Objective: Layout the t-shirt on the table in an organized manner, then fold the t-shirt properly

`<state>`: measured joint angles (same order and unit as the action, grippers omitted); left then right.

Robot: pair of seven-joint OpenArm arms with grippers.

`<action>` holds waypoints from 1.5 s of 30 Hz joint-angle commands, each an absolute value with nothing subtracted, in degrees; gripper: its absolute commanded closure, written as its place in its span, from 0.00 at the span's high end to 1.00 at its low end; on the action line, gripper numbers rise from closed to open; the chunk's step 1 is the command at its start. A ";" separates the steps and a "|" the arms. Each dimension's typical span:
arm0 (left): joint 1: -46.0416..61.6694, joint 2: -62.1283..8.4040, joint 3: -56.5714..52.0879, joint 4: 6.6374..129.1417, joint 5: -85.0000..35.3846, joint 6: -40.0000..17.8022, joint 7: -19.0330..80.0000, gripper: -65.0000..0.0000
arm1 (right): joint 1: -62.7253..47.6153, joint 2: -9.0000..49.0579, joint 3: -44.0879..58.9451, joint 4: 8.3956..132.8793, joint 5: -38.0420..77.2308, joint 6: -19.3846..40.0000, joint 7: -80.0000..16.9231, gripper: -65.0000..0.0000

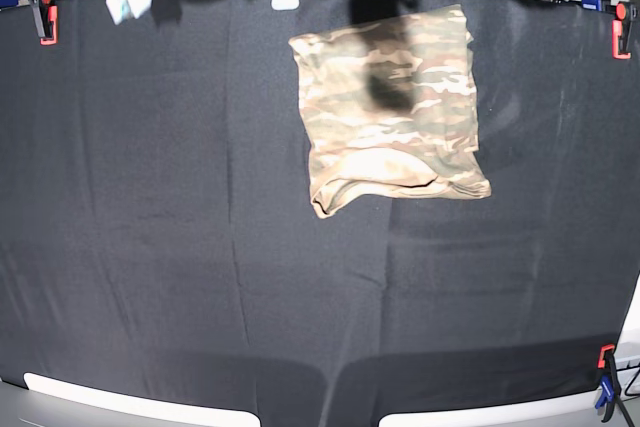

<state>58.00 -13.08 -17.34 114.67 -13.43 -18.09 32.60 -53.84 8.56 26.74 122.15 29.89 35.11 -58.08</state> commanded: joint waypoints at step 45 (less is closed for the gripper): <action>19.92 -6.22 -17.54 27.92 -3.84 -26.94 -4.51 0.24 | -10.48 14.94 -3.18 25.10 7.44 32.93 -17.23 0.00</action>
